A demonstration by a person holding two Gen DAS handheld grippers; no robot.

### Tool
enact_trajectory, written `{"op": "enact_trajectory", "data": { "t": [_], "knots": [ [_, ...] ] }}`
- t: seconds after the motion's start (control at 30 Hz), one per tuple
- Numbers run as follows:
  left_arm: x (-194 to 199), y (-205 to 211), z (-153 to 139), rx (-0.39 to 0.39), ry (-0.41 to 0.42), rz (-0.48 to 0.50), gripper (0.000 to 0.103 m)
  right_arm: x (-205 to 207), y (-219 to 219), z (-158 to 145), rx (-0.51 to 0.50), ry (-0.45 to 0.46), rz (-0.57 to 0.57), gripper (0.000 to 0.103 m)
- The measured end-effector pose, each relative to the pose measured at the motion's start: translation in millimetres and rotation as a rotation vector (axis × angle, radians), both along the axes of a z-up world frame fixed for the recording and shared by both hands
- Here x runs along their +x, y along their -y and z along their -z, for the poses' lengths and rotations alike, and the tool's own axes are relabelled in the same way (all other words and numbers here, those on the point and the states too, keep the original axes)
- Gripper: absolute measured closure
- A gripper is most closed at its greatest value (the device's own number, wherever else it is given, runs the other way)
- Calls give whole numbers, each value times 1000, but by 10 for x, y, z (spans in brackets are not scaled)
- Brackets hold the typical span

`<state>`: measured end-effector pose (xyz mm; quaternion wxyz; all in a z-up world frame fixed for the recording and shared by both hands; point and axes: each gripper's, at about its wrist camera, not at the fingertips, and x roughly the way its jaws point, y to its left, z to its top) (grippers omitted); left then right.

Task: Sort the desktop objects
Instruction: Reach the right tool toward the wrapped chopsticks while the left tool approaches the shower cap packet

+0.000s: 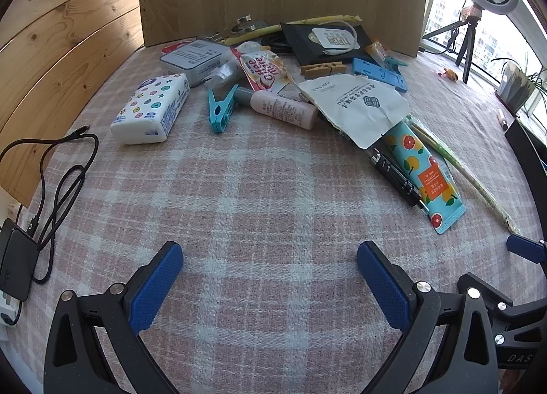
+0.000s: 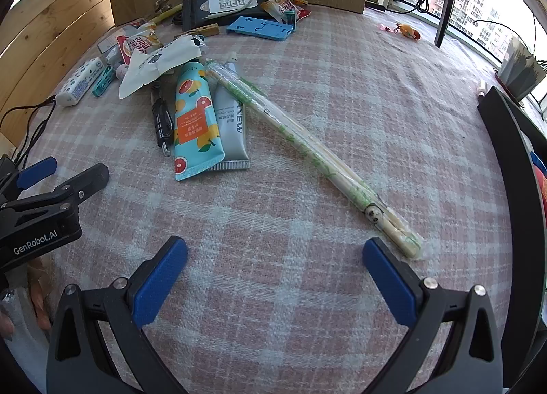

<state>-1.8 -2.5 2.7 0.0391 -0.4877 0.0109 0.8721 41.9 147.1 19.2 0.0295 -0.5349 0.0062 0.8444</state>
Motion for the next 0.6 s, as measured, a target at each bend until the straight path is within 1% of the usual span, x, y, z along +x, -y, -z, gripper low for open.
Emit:
{"op": "enact_trajectory", "data": {
  "t": [0.07, 0.13, 0.2, 0.23, 0.3, 0.4, 0.6],
  "knots": [
    [4, 6, -14, 17, 11, -3, 1, 23, -98, 1, -4, 2, 0, 0],
    [3, 14, -47, 71, 35, -4, 1, 91, -154, 1, -7, 1, -2, 0],
    [-16, 26, -77, 128, 54, -19, 1, 49, -164, 1, -6, 2, -4, 0],
    [-20, 31, -80, 136, 55, -28, 1, 59, -154, -2, -6, 2, -4, 0],
    [-23, 10, -72, 124, 53, -26, 1, -24, -207, 9, -8, 4, -3, 0],
    [-26, -48, -55, 84, 54, 0, 1, -67, -243, 18, -9, 5, -3, 0],
    [-17, -112, -31, 22, 41, 42, 1, 9, -187, 13, -7, 3, -2, 0]
  ]
}}
